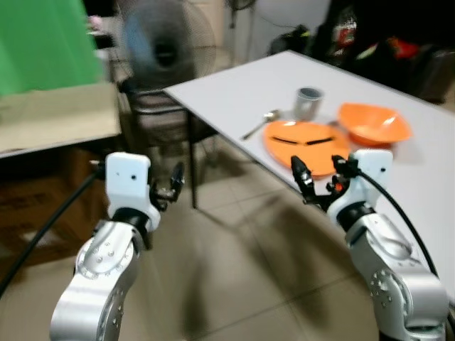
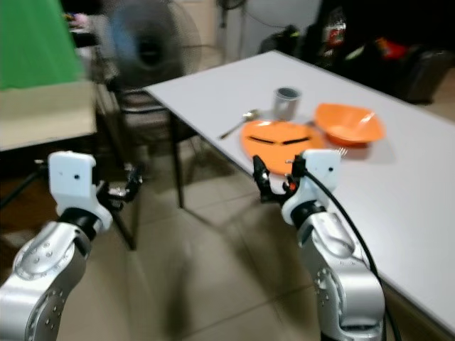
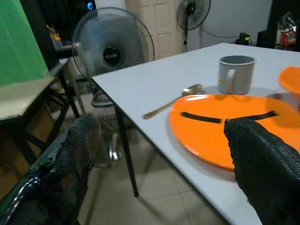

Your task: Setting the table

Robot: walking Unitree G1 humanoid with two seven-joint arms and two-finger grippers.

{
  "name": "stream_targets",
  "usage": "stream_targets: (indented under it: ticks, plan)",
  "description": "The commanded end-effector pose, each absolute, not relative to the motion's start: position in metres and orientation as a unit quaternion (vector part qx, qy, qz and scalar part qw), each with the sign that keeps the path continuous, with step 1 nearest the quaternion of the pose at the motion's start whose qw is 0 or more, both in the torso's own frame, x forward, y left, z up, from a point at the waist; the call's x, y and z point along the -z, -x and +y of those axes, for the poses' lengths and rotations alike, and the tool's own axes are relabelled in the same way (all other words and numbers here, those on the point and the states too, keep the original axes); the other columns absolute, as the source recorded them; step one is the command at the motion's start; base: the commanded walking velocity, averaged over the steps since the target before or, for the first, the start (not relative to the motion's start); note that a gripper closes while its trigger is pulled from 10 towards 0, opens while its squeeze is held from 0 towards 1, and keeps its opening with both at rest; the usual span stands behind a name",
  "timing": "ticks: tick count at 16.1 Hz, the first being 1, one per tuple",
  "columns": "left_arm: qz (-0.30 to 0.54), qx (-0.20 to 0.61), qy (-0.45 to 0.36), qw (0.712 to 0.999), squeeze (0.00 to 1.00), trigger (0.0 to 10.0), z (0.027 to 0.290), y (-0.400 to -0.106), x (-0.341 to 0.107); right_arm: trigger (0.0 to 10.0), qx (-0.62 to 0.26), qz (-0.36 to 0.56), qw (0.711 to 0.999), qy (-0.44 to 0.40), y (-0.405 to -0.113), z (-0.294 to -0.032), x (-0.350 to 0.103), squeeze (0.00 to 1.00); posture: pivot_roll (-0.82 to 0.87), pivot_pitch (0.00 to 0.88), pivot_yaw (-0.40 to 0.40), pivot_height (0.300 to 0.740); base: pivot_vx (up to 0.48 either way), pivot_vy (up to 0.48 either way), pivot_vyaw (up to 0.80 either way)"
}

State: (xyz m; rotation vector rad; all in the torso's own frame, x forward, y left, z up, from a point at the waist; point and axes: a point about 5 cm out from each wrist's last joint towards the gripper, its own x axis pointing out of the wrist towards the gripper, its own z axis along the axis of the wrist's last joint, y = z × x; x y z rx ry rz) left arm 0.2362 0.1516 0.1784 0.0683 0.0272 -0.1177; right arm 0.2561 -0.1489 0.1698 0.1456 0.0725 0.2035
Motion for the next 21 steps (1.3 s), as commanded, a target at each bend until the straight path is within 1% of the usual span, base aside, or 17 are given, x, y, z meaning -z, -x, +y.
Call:
stream_targets:
  ticks: [1,4,6,10,11,21]
  plan:
    - [0.011,0.051,-0.038,0.998,0.00,10.0,0.154,-0.236,-0.180,10.0,-0.107,0.039,0.991,-0.076,-0.258,-0.146,-0.171,0.00,-0.12,0.015,-0.006,0.740,0.000,0.304,0.00]
    - [0.002,0.053,-0.033,0.998,0.00,10.0,0.153,-0.235,-0.182,10.0,-0.118,0.037,0.990,-0.071,-0.259,-0.144,-0.172,0.00,-0.12,0.013,-0.011,0.740,0.000,0.086,0.00]
    - [-0.012,0.051,-0.031,0.998,0.00,10.0,0.152,-0.235,-0.186,10.0,-0.144,0.038,0.986,-0.071,-0.260,-0.137,-0.173,0.00,-0.11,0.013,-0.014,0.740,0.000,0.000,0.80]
    - [-0.023,0.045,-0.039,0.998,0.00,10.0,0.156,-0.235,-0.189,10.0,-0.162,0.042,0.983,-0.071,-0.259,-0.132,-0.172,0.00,-0.11,0.011,-0.016,0.740,0.000,0.000,0.80]
    - [-0.023,0.045,-0.039,0.998,0.00,10.0,0.157,-0.235,-0.189,10.0,-0.164,0.044,0.983,-0.071,-0.259,-0.132,-0.171,0.00,-0.11,0.011,-0.016,0.740,0.270,0.000,0.80]
    - [-0.022,0.036,-0.038,0.998,0.00,10.0,0.162,-0.230,-0.187,10.0,-0.174,0.057,0.981,-0.070,-0.264,-0.129,-0.166,0.00,-0.09,0.008,-0.040,0.740,0.312,0.000,0.00]
